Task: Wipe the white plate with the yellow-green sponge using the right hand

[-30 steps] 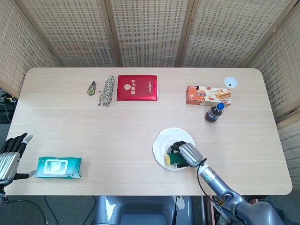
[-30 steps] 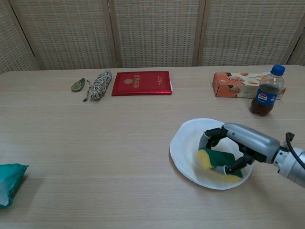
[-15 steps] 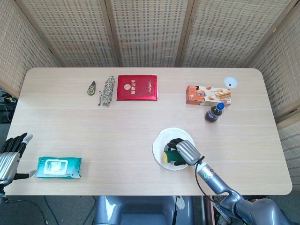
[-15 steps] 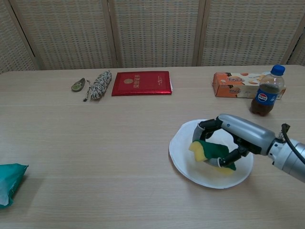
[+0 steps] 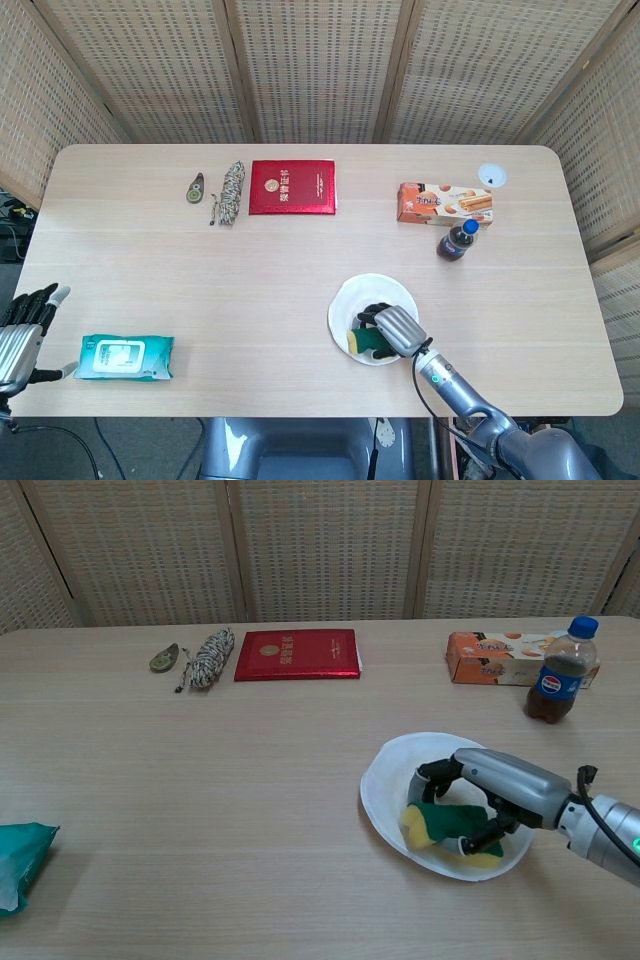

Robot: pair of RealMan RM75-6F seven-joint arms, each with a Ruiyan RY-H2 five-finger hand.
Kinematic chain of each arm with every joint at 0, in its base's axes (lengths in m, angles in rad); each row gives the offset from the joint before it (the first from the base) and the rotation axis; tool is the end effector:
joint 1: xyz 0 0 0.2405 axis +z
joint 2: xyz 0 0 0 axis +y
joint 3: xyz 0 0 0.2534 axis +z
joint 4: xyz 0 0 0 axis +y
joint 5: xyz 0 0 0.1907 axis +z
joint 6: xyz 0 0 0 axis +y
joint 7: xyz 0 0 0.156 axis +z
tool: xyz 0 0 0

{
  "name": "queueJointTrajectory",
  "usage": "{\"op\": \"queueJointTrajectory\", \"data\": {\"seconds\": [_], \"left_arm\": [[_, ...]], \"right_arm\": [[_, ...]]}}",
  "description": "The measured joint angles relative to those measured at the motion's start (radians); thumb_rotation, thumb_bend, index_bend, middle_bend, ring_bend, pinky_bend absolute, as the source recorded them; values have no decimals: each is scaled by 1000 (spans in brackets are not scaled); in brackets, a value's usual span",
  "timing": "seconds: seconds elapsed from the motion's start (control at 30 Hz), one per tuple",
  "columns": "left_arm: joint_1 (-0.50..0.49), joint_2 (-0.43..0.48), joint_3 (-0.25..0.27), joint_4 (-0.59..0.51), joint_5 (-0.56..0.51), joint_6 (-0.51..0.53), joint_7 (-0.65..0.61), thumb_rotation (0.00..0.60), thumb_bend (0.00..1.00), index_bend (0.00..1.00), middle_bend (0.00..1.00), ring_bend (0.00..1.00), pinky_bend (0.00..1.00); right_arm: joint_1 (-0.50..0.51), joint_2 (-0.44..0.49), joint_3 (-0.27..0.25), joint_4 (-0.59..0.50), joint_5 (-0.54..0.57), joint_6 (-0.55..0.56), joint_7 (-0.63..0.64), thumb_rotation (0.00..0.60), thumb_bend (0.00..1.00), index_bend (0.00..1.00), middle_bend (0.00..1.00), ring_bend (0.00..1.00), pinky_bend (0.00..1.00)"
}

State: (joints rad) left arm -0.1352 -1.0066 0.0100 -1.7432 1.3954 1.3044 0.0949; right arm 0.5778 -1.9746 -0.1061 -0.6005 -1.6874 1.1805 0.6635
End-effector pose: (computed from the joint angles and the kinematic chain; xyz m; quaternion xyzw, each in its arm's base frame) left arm -0.3050 0.1887 0.1706 -0.6325 -0.4399 -0.2909 0.5673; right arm -0.2222 -0.2954 -0.0922 0.7261 -0.4539 0.4481 0.2567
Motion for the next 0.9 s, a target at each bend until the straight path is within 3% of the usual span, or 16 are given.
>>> {"op": "queueJointTrajectory", "data": {"seconds": [0.23,0.5,0.67,0.9], "left_arm": [[1,0,1,-1,3,1,-2,600,0,0,0,0,0],[0,1,4,-1,6,-2,-3,600,0,0,0,0,0],[1,3,7,-3,13,-1,-5,600,0,0,0,0,0],[4,4,16,-10,32,4,-1,600,0,0,0,0,0]], "right_arm": [[3,22,19,-45,-5,73,19,600,296,446,532,320,297],[21,141,82,-217,7,153,-25,600,296,447,532,321,297],[10,246,106,-301,54,129,-108,600,296,447,532,320,290],[-16,298,96,-308,95,56,-297,600,296,447,529,320,257]]}}
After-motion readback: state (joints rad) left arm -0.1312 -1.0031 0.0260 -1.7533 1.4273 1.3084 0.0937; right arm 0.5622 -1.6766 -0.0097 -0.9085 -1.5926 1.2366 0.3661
